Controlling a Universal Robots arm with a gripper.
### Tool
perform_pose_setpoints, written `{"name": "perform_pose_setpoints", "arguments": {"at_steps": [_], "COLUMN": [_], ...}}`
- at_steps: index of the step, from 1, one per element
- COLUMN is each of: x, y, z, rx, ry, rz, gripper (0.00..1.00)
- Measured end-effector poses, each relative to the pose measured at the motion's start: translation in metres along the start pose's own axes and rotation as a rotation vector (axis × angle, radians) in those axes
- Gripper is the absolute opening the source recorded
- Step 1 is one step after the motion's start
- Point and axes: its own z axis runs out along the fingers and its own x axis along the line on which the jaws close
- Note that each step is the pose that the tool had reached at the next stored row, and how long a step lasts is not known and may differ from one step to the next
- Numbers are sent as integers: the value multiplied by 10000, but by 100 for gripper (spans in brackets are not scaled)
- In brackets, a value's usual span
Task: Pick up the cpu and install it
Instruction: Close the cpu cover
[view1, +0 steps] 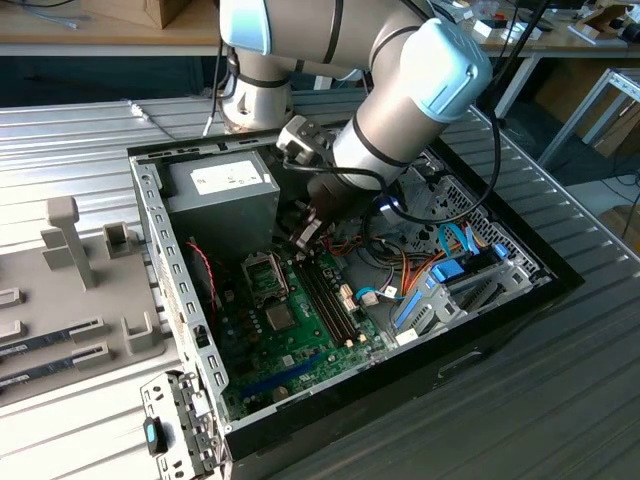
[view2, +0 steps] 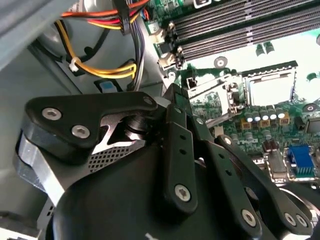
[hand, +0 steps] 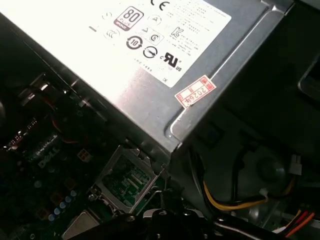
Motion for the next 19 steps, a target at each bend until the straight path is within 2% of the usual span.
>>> {"name": "perform_pose_setpoints", "arguments": {"at_steps": [5, 8, 9, 13, 15, 19], "x": [-3, -3, -4, -3, -2, 3], "y": [1, 0, 0, 0, 2, 6], "z": [6, 7, 8, 8, 8, 11], "rx": [-2, 237, 274, 296, 393, 395], "ry": [-22, -274, -317, -339, -453, -458], "rz": [-6, -75, -86, -92, -116, -118], "gripper": [11, 11, 11, 11, 11, 11]}}
